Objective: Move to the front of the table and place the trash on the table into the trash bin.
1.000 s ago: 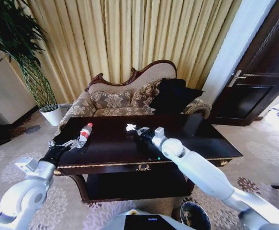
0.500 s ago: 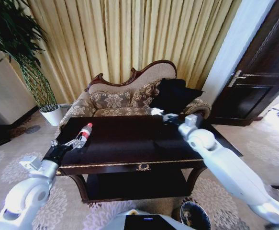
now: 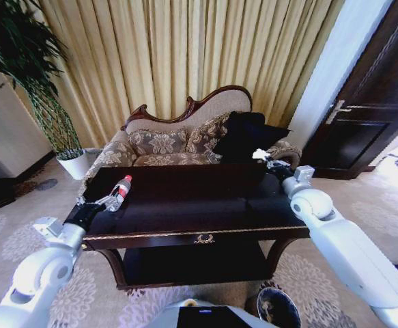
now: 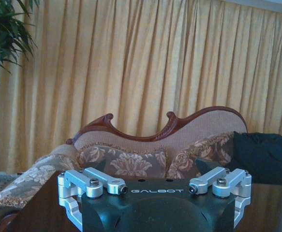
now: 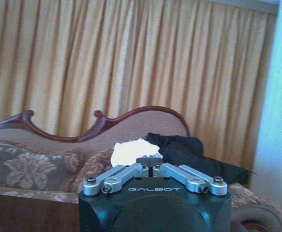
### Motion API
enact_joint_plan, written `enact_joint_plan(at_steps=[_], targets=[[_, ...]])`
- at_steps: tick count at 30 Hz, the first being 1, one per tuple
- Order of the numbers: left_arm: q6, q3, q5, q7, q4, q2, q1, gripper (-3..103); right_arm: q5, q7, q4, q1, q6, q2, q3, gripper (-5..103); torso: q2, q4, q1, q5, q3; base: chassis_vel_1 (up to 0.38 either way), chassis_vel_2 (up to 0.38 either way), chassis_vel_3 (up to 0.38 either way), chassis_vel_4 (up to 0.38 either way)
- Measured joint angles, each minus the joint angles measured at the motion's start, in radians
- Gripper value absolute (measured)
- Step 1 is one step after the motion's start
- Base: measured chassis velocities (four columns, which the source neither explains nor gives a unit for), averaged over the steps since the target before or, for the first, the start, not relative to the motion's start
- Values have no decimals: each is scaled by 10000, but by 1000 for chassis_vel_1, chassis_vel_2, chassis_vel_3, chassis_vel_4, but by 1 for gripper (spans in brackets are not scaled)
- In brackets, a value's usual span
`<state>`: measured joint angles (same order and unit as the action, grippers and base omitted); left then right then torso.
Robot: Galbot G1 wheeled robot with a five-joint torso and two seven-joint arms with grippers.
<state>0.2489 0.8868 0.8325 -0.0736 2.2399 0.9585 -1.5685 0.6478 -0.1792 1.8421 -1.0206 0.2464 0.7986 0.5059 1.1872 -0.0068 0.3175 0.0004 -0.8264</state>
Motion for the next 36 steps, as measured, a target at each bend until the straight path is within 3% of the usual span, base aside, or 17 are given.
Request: enact_joint_plan(at_steps=[8,36], targets=[[39,-167,42,19,-290,-123,379,100,-380,96,420,-1416,76,365,888,0,0,-3,0,-1,0,0,0,0,0],[29,-340,5,60,-444,-99,481,100,-817,243,453,-2160,-139,783,1194,0,-3,-2,1,0,-1,107,-110,-114,111]])
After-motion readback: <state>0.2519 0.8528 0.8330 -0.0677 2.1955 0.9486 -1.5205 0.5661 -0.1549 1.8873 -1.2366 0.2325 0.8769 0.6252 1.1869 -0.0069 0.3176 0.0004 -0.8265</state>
